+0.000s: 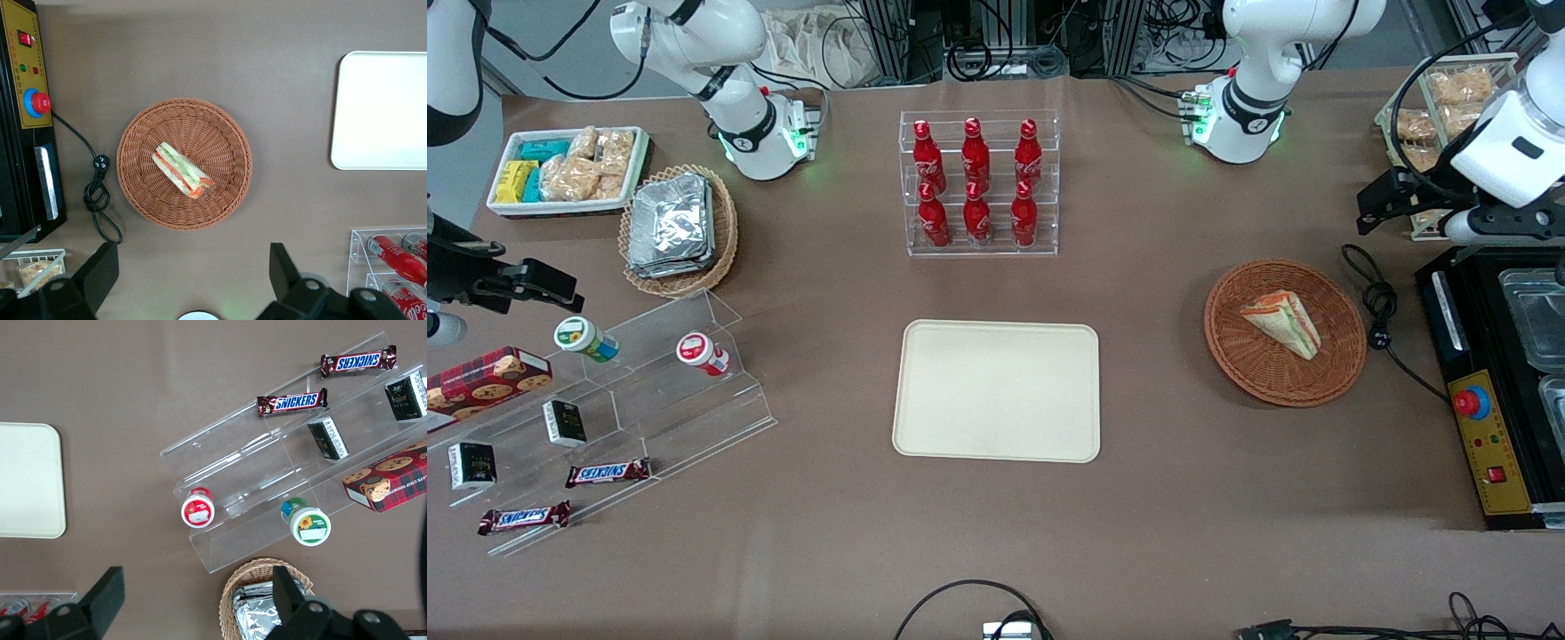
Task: Place sandwich from basket to tray
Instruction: 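Move the left gripper over the sandwich in the wicker basket and lower it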
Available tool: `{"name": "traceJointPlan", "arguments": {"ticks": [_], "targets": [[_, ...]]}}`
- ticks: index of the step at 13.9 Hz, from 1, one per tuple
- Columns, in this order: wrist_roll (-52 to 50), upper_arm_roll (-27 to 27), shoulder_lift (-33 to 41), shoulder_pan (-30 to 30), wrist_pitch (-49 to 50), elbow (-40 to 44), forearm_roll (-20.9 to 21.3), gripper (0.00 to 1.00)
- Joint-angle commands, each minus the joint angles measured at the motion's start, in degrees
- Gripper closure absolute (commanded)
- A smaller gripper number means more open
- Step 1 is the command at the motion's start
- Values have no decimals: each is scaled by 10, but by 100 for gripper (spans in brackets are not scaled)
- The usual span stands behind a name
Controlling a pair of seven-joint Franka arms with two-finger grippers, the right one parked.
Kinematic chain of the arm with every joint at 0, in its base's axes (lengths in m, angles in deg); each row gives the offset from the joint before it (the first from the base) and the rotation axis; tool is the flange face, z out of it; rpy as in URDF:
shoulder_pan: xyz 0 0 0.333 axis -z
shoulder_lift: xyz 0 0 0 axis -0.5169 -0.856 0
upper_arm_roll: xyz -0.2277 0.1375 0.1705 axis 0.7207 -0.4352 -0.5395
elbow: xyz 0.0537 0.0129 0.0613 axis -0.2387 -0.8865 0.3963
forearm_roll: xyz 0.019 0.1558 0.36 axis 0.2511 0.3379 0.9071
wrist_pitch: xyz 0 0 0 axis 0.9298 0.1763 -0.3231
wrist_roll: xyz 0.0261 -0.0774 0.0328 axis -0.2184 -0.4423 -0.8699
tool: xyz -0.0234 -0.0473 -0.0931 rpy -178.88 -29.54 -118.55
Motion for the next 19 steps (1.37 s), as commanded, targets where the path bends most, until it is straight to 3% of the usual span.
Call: {"name": "traceJointPlan", "arguments": {"ticks": [1,4,8,16,19], "targets": [[-28,0,-7,3,17,13,2,0],[-39,-1,-15,3,18,13,8,0],[-143,1,-14,4,-11,-37,25,0],[-321,0,45,2,-250,-299,36,0],[-357,1,41,2,-286,-340,45,0]]}}
